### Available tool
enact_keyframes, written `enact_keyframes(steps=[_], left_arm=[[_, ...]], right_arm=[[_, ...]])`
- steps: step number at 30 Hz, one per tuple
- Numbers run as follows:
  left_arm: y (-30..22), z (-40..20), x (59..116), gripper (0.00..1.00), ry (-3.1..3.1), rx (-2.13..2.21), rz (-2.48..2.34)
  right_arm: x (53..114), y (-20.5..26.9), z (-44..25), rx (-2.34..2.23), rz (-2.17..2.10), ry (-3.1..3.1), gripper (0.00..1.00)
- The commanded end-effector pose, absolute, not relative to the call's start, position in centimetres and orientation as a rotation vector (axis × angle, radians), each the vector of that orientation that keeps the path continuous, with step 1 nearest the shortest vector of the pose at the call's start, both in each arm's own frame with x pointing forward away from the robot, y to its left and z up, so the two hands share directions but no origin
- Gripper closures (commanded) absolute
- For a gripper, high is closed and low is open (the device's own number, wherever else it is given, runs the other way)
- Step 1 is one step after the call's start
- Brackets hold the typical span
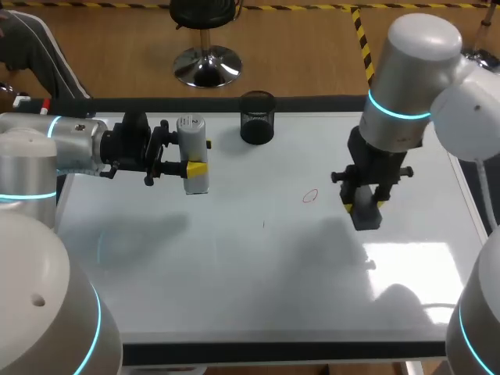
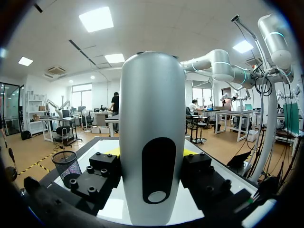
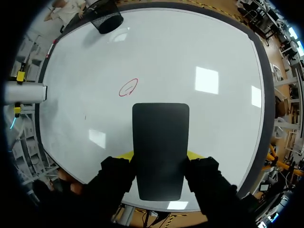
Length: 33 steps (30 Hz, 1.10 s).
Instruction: Pick up the inspection probe, press it on each red-marked spot on the whiteboard one by one, put down the probe, pick up the eraser, and wipe off all the red marks.
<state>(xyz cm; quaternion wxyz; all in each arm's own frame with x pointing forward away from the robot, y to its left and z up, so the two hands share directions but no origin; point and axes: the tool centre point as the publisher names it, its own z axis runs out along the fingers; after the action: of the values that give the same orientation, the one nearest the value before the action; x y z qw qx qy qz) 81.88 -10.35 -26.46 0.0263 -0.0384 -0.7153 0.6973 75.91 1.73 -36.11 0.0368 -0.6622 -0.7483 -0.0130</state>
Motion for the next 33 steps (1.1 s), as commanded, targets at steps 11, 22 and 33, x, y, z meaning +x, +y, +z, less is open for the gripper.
enact_keyframes(steps=[11, 22, 33], left_arm=[[-10.4, -26.4, 81.9, 1.00, -2.209, -0.119, 2.159], [-10.4, -26.4, 81.9, 1.00, -2.209, -0.119, 2.159], [-10.4, -26.4, 81.9, 1.00, -2.209, -0.119, 2.159]], right_arm=[[77.1, 6.8, -36.2, -2.023, -0.019, -2.316, 1.00], [78.0, 10.2, -36.8, -1.990, -0.079, -2.329, 1.00], [79.2, 12.3, -37.5, -1.954, -0.127, -2.352, 1.00]])
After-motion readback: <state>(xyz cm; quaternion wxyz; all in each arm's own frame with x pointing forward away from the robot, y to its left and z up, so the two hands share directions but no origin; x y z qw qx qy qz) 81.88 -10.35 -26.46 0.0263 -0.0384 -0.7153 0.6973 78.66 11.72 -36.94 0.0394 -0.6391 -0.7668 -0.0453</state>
